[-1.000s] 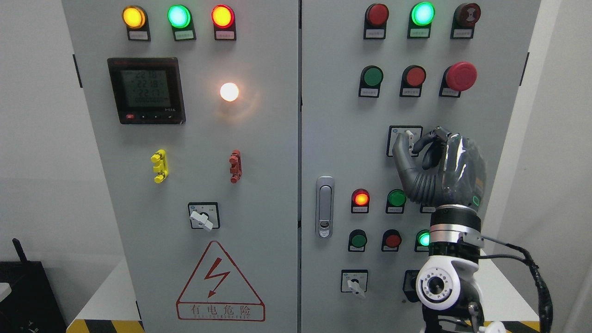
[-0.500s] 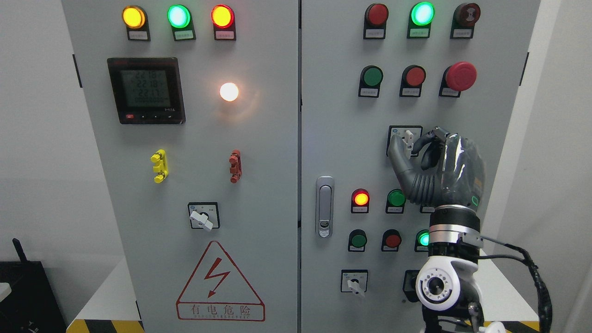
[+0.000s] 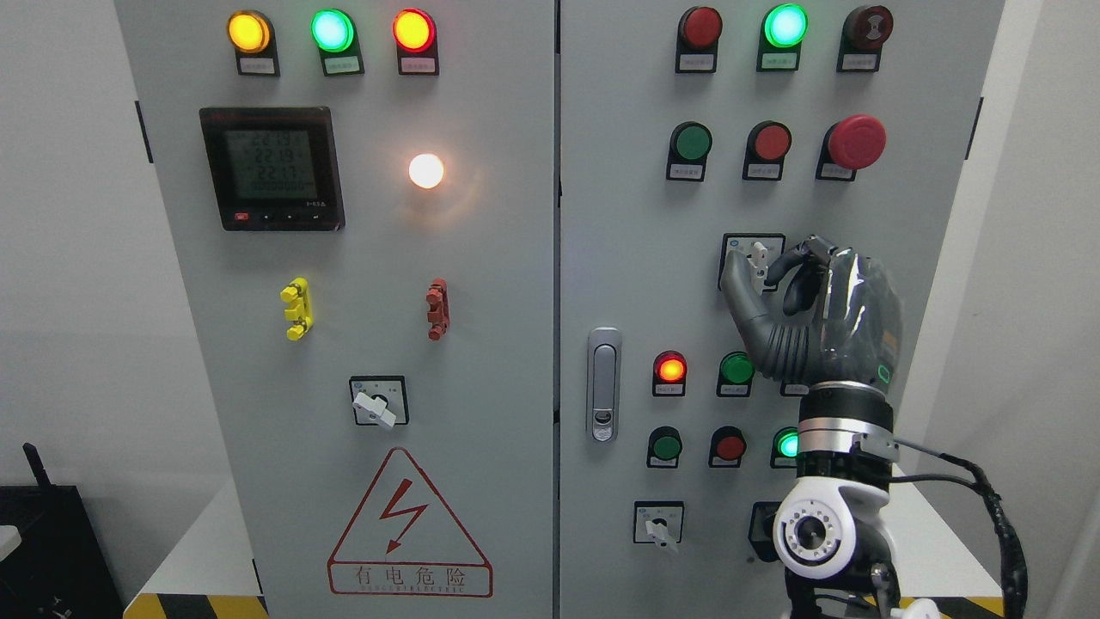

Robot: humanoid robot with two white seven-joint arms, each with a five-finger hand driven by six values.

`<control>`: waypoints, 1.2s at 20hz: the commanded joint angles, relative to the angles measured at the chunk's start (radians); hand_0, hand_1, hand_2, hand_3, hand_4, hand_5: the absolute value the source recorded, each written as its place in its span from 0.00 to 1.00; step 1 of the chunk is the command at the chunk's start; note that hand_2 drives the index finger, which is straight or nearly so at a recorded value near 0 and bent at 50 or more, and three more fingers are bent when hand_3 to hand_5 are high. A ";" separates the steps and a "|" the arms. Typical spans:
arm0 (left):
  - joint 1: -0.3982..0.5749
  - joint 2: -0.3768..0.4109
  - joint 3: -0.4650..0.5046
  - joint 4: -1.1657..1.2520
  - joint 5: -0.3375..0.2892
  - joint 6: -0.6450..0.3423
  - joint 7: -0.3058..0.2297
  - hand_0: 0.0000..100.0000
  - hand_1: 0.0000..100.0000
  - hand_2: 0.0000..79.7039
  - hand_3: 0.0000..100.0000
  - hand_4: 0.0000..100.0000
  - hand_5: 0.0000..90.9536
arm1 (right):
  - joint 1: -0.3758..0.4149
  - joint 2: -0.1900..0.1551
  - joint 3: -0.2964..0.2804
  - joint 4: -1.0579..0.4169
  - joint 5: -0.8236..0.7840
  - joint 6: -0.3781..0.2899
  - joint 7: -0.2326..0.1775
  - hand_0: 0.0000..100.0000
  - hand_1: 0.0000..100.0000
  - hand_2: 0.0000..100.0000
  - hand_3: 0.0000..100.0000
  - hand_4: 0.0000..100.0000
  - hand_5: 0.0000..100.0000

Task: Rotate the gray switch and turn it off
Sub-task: 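Open the right fingers and pull the hand back from the knob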

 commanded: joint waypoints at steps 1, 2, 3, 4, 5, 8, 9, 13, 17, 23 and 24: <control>-0.009 0.000 0.008 -0.026 0.020 0.000 0.000 0.12 0.39 0.00 0.00 0.00 0.00 | 0.001 -0.003 -0.003 -0.006 0.000 -0.001 -0.002 0.27 0.40 0.69 0.97 0.93 1.00; -0.009 0.000 0.008 -0.026 0.018 0.000 0.000 0.12 0.39 0.00 0.00 0.00 0.00 | 0.001 -0.003 -0.003 -0.006 0.000 -0.001 -0.002 0.27 0.40 0.69 0.97 0.93 1.00; -0.009 0.000 0.008 -0.026 0.020 0.000 0.000 0.12 0.39 0.00 0.00 0.00 0.00 | 0.001 -0.003 -0.003 -0.006 -0.002 -0.001 0.000 0.27 0.40 0.69 0.98 0.93 1.00; -0.009 0.000 0.008 -0.026 0.020 -0.001 0.000 0.12 0.39 0.00 0.00 0.00 0.00 | 0.003 -0.001 -0.003 -0.006 -0.002 -0.003 0.000 0.27 0.40 0.69 0.98 0.93 1.00; -0.009 0.000 0.008 -0.026 0.020 -0.001 0.000 0.12 0.39 0.00 0.00 0.00 0.00 | 0.003 -0.001 -0.004 -0.006 -0.002 -0.006 0.000 0.27 0.40 0.69 0.98 0.93 1.00; -0.009 0.000 0.008 -0.026 0.018 -0.001 0.000 0.12 0.39 0.00 0.00 0.00 0.00 | 0.004 -0.003 -0.004 -0.006 -0.002 -0.010 -0.003 0.27 0.40 0.69 0.98 0.93 1.00; -0.009 0.000 0.008 -0.026 0.020 -0.001 0.000 0.12 0.39 0.00 0.00 0.00 0.00 | 0.004 -0.004 -0.006 -0.009 -0.002 -0.012 -0.007 0.27 0.40 0.70 0.98 0.93 1.00; -0.009 0.000 0.008 -0.026 0.020 -0.001 0.000 0.12 0.39 0.00 0.00 0.00 0.00 | 0.008 -0.009 -0.009 -0.016 -0.002 -0.021 -0.008 0.27 0.40 0.70 0.98 0.93 1.00; -0.009 0.000 0.008 -0.026 0.020 -0.001 0.000 0.12 0.39 0.00 0.00 0.00 0.00 | 0.012 -0.010 -0.009 -0.031 -0.002 -0.021 -0.010 0.27 0.41 0.70 0.99 0.93 1.00; -0.009 0.000 0.008 -0.026 0.020 0.000 0.000 0.12 0.39 0.00 0.00 0.00 0.00 | 0.041 -0.018 -0.011 -0.088 -0.002 -0.072 -0.023 0.27 0.40 0.70 0.99 0.93 1.00; -0.009 0.000 0.008 -0.026 0.020 -0.001 0.000 0.12 0.39 0.00 0.00 0.00 0.00 | 0.044 -0.018 -0.011 -0.092 -0.002 -0.075 -0.034 0.27 0.39 0.70 0.99 0.93 1.00</control>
